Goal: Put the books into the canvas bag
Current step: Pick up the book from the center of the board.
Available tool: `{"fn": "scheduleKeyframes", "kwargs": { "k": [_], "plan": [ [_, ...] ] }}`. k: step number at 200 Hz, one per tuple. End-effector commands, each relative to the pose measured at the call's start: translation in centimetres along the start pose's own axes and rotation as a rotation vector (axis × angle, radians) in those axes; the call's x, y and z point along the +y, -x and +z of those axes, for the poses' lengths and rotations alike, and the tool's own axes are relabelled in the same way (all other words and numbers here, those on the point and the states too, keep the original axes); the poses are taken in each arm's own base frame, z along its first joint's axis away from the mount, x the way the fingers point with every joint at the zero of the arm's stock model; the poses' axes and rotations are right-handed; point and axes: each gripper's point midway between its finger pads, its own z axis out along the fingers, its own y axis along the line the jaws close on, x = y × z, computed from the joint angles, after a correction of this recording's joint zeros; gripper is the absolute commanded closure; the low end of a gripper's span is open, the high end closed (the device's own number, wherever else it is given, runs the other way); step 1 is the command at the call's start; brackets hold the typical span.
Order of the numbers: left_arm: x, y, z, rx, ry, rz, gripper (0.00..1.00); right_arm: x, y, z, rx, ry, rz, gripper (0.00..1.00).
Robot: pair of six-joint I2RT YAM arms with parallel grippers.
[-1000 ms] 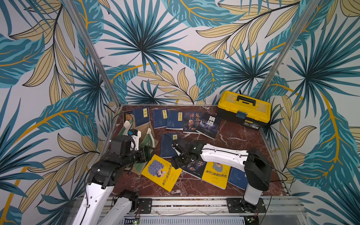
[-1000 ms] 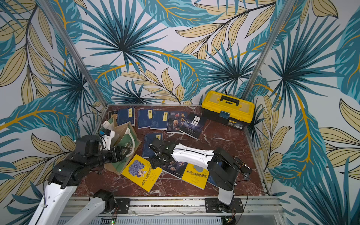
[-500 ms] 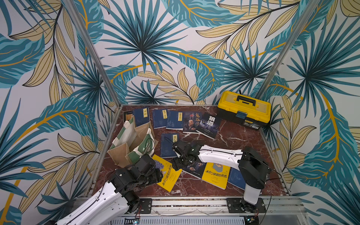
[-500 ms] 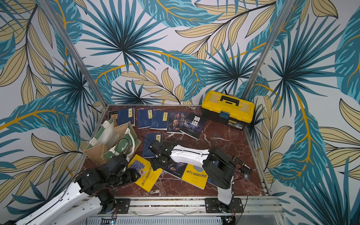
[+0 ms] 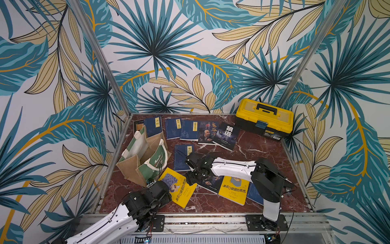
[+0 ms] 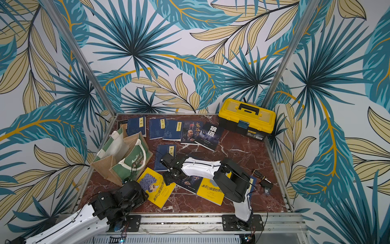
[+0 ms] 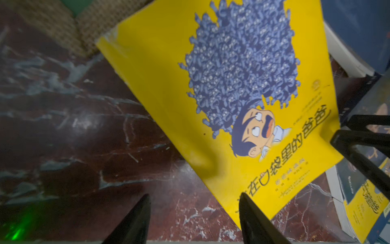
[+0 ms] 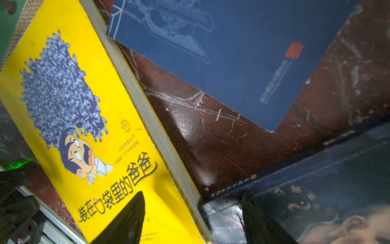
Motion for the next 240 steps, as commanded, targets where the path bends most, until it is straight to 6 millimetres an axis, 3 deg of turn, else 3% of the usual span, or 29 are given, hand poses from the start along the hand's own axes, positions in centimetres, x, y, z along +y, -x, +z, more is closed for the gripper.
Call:
{"fn": "scheduleKeyframes", "kwargs": {
  "k": [1, 39, 104, 179, 240],
  "plan": [
    [-1.2, 0.6, 1.6, -0.044, -0.086, -0.082, 0.35, -0.6, -1.6, 1.8, 0.066, -0.017, -0.015, 0.35],
    [-3.1, 0.4, 2.9, -0.037, -0.230, -0.139, 0.35, -0.1, -2.8, 2.9, 0.126, 0.025, -0.048, 0.40],
    [-8.1, 1.1, 0.0, -0.052, -0.520, -0.136, 0.38, 0.4, -4.6, 4.0, 0.191, 0.083, -0.052, 0.50],
    [-8.6, 1.0, 0.0, -0.050, -0.493, -0.110, 0.51, 1.2, -4.5, 3.3, 0.185, 0.130, -0.034, 0.54],
    [-12.7, 1.9, -1.5, -0.090, -0.596, -0.030, 0.62, 1.6, -4.6, 3.3, 0.189, 0.151, -0.015, 0.56]
  ]
}}
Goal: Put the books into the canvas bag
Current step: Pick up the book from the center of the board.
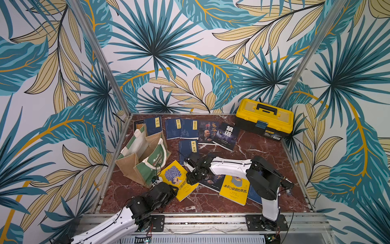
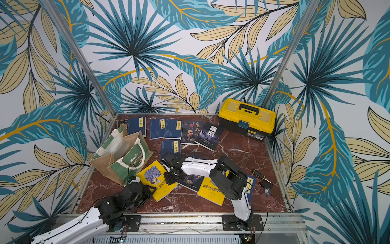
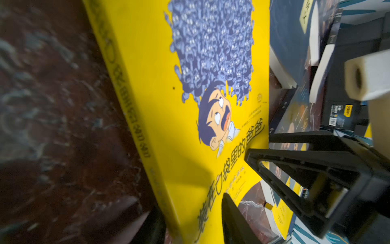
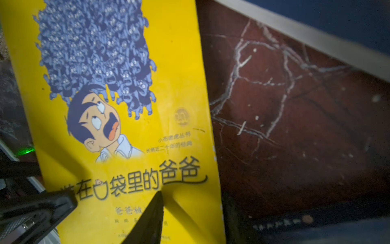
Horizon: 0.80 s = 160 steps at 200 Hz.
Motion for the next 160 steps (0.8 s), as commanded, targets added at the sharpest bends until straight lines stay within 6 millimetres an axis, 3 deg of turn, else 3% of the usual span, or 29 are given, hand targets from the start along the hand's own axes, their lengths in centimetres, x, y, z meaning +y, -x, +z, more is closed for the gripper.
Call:
{"fn": "scheduleKeyframes", "kwargs": {
  "k": [1, 35, 64, 87, 123, 160],
  "plan": [
    [-7.9, 0.4, -1.3, -0.011, -0.280, 0.054, 0.63, 0.8, -4.1, 1.9, 0.139, 0.053, 0.030, 0.56],
    [-10.0, 0.1, -1.9, 0.013, -0.293, 0.125, 0.83, 1.1, -3.5, 1.3, 0.115, 0.053, 0.034, 0.57],
    [-12.3, -0.1, -2.8, 0.037, -0.294, 0.192, 1.00, 1.0, -2.2, -1.0, 0.031, 0.026, 0.040, 0.57],
    [-14.3, 0.1, -3.9, 0.043, -0.271, 0.281, 1.00, 1.0, -0.6, -4.1, -0.065, -0.008, 0.039, 0.55],
    [-18.0, 1.1, -6.4, 0.027, -0.190, 0.495, 1.00, 0.1, 1.7, -10.7, -0.246, -0.100, 0.046, 0.51],
    [-22.5, 3.1, -9.4, -0.052, -0.144, 0.730, 1.00, 0.6, 3.1, -16.8, -0.414, -0.084, 0.056, 0.46]
  ]
}}
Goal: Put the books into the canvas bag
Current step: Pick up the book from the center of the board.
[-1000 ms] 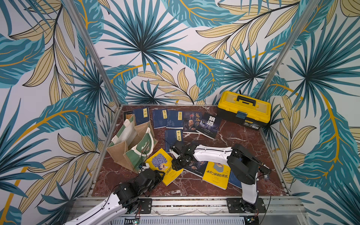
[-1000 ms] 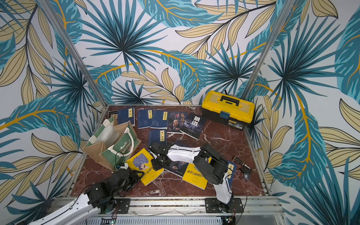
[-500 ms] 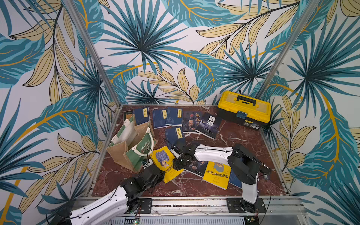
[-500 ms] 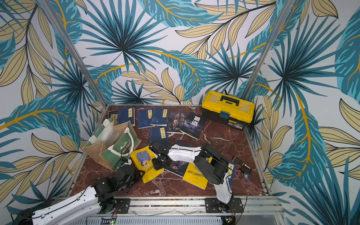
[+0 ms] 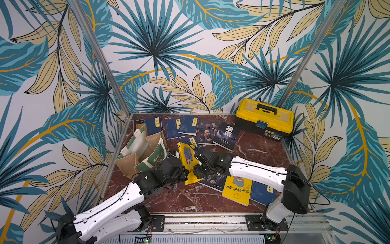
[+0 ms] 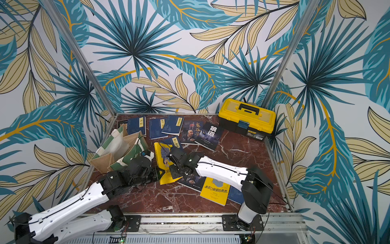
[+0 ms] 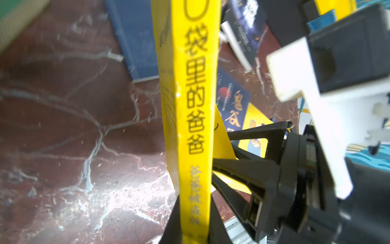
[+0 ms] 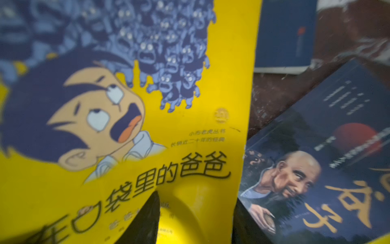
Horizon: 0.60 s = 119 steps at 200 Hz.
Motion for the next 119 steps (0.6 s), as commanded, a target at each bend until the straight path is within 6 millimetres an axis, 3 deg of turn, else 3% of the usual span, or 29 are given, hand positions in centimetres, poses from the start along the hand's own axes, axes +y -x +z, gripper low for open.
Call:
{"fn": "scheduleKeyframes", "kwargs": {
  "k": [1, 33, 60, 81, 119],
  "plan": [
    [-3.8, 3.6, -3.0, -0.087, -0.039, 0.232, 1.00, 1.0, 2.0, -3.2, -0.116, 0.030, 0.006, 0.46],
    [-5.9, 8.2, -7.2, -0.191, 0.030, 0.414, 1.00, 0.7, 4.6, -7.6, -0.265, 0.043, 0.046, 0.42],
    [-6.3, 12.2, -11.2, -0.288, 0.106, 0.514, 1.00, 0.5, 6.0, -9.8, -0.346, 0.045, 0.089, 0.38],
    [-6.1, 14.8, -14.8, -0.397, 0.179, 0.588, 1.00, 1.2, 6.9, -10.1, -0.362, 0.069, 0.104, 0.38],
    [-4.6, 18.9, -21.3, -0.568, 0.384, 0.689, 1.00, 3.8, 8.8, -8.7, -0.331, 0.125, 0.119, 0.36]
  ]
}}
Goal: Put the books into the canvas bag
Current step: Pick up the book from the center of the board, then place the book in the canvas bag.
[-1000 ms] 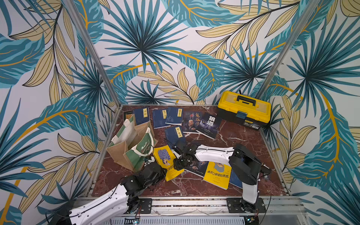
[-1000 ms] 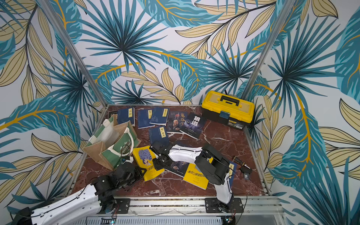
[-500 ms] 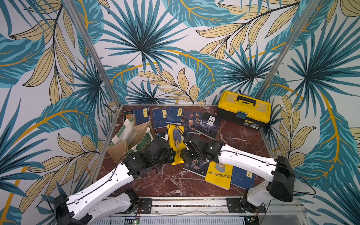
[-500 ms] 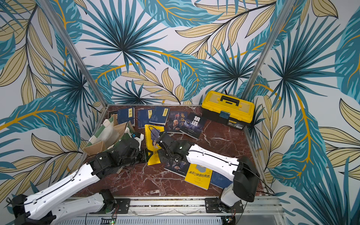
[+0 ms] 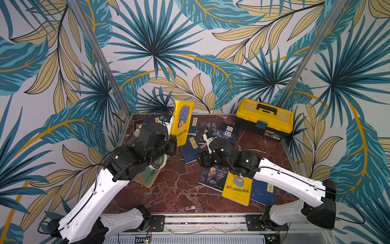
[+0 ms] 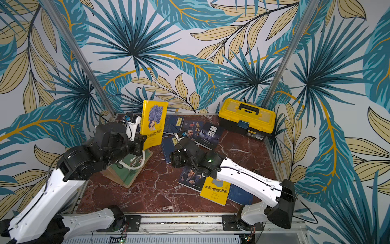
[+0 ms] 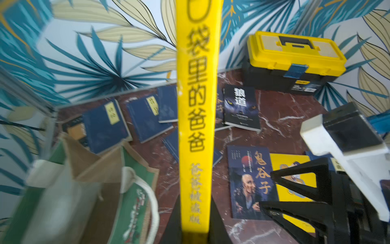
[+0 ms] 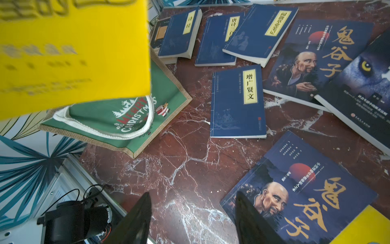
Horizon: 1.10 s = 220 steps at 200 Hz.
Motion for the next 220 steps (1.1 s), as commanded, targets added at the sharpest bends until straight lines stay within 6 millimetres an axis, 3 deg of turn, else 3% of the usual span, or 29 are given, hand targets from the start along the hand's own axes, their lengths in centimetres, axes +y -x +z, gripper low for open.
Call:
{"fn": "scheduleKeyframes", "kwargs": {
  "k": [1, 21, 45, 95, 136, 168, 220],
  "plan": [
    [4.3, 4.0, -4.1, -0.144, 0.176, 0.125, 1.00, 2.0, 0.9, 1.5, 0.006, 0.041, 0.033, 0.36],
    [6.7, 4.8, -5.2, -0.161, 0.274, 0.174, 1.00, 4.1, 1.9, 3.1, 0.024, 0.087, 0.056, 0.34],
    [9.1, 4.4, -5.4, -0.139, 0.340, 0.168, 1.00, 6.7, 3.4, 5.1, 0.036, 0.137, 0.102, 0.33],
    [11.5, 0.0, -3.4, -0.032, 0.355, 0.080, 1.00, 11.0, 5.4, 9.5, 0.040, 0.198, 0.148, 0.29],
    [11.1, -5.0, -2.5, 0.055, 0.310, 0.017, 1.00, 13.2, 5.3, 12.1, 0.080, 0.213, 0.149, 0.27],
    [10.5, -8.4, -2.4, 0.111, 0.268, -0.025, 1.00, 13.2, 3.9, 14.0, 0.131, 0.181, 0.151, 0.27],
    [9.1, -10.1, -2.6, 0.148, 0.196, -0.112, 1.00, 12.2, 1.7, 15.5, 0.179, 0.129, 0.148, 0.27]
  ]
}}
